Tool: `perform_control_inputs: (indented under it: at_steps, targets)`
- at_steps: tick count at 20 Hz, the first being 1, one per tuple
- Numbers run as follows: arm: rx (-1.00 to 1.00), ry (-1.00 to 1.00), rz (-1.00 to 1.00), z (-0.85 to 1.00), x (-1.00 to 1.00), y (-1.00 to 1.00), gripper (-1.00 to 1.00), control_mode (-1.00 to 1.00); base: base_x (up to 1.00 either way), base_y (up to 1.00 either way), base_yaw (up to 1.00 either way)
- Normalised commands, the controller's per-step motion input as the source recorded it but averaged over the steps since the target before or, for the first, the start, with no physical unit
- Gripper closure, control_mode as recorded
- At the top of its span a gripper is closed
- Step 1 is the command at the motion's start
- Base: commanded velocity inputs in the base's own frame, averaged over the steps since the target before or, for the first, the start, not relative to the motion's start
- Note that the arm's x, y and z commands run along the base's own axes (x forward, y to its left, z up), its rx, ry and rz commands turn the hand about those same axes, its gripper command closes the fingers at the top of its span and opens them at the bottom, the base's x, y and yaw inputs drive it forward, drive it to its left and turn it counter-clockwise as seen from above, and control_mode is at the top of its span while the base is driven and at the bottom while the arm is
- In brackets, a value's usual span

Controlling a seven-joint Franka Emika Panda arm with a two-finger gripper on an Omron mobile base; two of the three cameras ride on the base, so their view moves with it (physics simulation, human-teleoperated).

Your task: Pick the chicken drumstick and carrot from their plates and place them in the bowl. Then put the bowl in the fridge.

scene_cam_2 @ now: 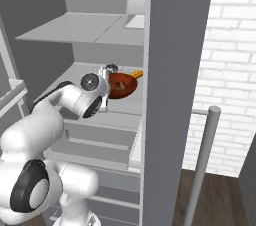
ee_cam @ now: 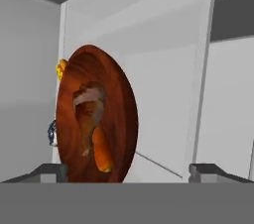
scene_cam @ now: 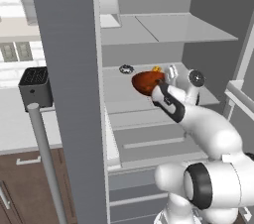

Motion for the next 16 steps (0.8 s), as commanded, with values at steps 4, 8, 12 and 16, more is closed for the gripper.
perform_control_inputs:
  at_steps: [4,8,12,16]
  targets:
    - [0.0,0.12,0.0,0.92,-0.98,0.0,-1.0,-1.0,0.0,0.0,0.0]
    - [0.0,0.15,0.0,0.83,-1.0,0.0,-1.0,-1.0,0.0,0.0,0.0]
    - [0.0,0.12,0.03,0.78,-1.0,0.0,-1.0,-1.0,0.0,0.0,0.0]
    - [0.0,0.11,0.0,0.8,-1.0,0.1,-1.0,-1.0,0.0,0.0,0.0]
